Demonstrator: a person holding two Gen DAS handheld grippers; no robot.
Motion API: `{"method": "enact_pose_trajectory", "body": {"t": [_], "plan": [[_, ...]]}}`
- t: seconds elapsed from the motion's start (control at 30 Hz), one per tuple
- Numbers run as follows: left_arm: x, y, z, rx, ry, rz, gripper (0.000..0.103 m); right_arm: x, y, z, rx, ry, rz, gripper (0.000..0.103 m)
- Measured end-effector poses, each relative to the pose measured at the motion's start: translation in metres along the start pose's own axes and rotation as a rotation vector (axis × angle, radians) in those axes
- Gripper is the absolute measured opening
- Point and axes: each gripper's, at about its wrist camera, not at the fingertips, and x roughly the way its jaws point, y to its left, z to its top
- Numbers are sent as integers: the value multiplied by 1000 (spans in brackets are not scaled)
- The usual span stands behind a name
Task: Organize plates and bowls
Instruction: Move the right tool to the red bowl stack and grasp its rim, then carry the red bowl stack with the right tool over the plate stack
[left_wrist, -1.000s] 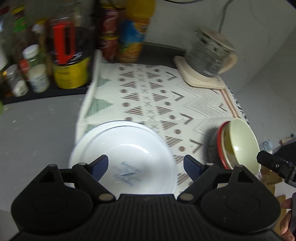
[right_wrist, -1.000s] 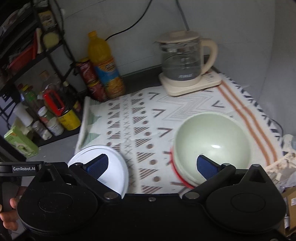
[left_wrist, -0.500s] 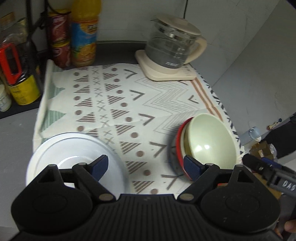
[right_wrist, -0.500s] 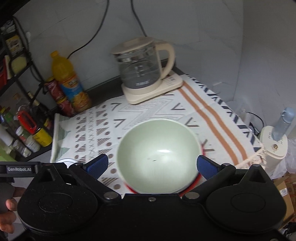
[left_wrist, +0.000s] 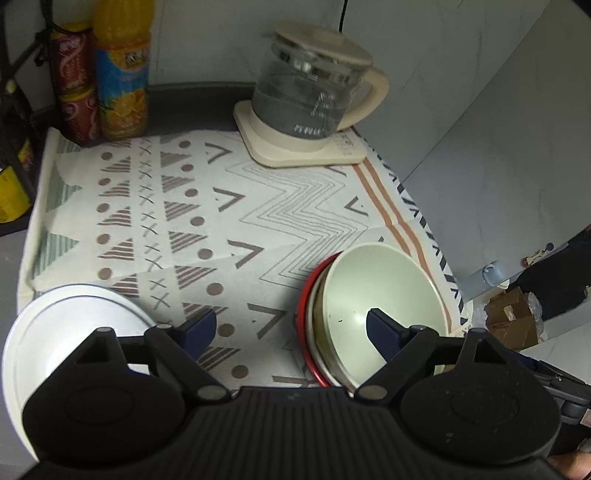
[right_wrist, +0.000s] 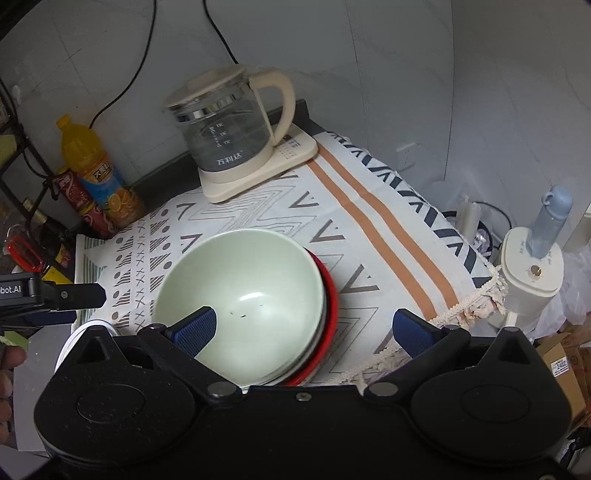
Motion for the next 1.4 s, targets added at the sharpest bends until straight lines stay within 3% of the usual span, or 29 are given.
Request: {"method": "enact_pose_trajectory", "body": {"t": [0.3,0.63,0.8,0.87,0.9,1.0,1.4], "plan": [[44,-7,-1,-54,85,9,82,36,-22,0,8,94,28,97],[76,-1,-3,-151,155,34,48,76,-30,5,10,193,94,68],[89,4,-6,-187,157,54,44,98,-20,8,-35,250,105,56],[94,4,-7,-192,168,50,38,107,-19,10,-29,277,99,36],[96,5,-7,-202,171,38,34,110,-20,11,-21,290,99,34],[100,9,-7,-241,176,0,24,117,-21,14,-19,304,124,35],[93,9,0,-198,168,45,23,123,-19,26,-18,324,181,31]]}}
